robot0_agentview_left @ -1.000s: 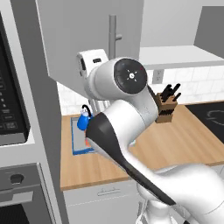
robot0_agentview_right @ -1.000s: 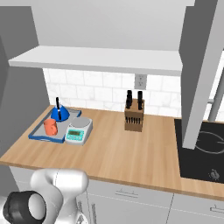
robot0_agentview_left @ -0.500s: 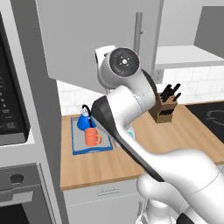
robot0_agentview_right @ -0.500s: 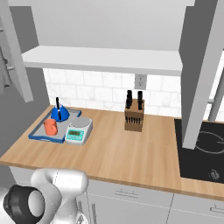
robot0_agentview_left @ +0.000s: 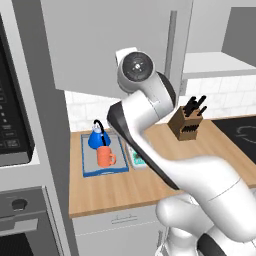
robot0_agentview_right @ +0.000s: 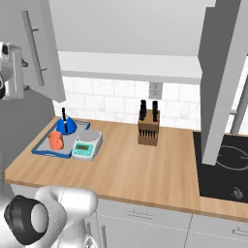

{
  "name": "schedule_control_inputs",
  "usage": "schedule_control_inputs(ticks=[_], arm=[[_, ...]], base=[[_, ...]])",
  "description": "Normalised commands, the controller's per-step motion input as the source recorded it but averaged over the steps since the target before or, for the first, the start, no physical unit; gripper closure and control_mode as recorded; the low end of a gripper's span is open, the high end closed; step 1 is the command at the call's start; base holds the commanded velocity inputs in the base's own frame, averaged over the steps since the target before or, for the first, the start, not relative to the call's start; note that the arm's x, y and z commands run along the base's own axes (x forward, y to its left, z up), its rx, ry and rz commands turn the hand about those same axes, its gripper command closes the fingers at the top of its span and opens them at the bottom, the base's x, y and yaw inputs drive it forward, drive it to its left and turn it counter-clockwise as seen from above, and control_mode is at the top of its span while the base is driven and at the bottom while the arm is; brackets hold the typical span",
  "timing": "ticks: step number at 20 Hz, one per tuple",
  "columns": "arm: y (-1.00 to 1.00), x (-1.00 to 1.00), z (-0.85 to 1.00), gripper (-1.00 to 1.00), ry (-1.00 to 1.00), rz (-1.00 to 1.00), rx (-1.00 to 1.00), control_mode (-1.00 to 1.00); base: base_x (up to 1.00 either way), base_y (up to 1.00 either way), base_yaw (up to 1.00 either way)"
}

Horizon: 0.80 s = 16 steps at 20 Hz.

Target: Pick the kettle from the counter and place it on the tray. Then pick the mug from the cabinet and place it on the tray. Then close the cabinet doors.

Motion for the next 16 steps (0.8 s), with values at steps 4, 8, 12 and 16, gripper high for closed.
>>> schedule_control_inputs(ticks=[4, 8, 12, 16], arm=[[-0.51, 1.00, -0.34, -1.00, 0.00, 0.00, 0.00, -1.00], [-0.40, 1.00, -0.31, -1.00, 0.00, 0.03, 0.00, -1.00], [-0.26, 1.00, -0.37, -1.00, 0.00, 0.09, 0.00, -1.00], [-0.13, 1.00, -0.32, -1.00, 0.00, 0.11, 0.00, -1.00]], base=[[0.00, 0.00, 0.00], [0.00, 0.00, 0.00], [0.00, 0.00, 0.00], [0.00, 0.00, 0.00]])
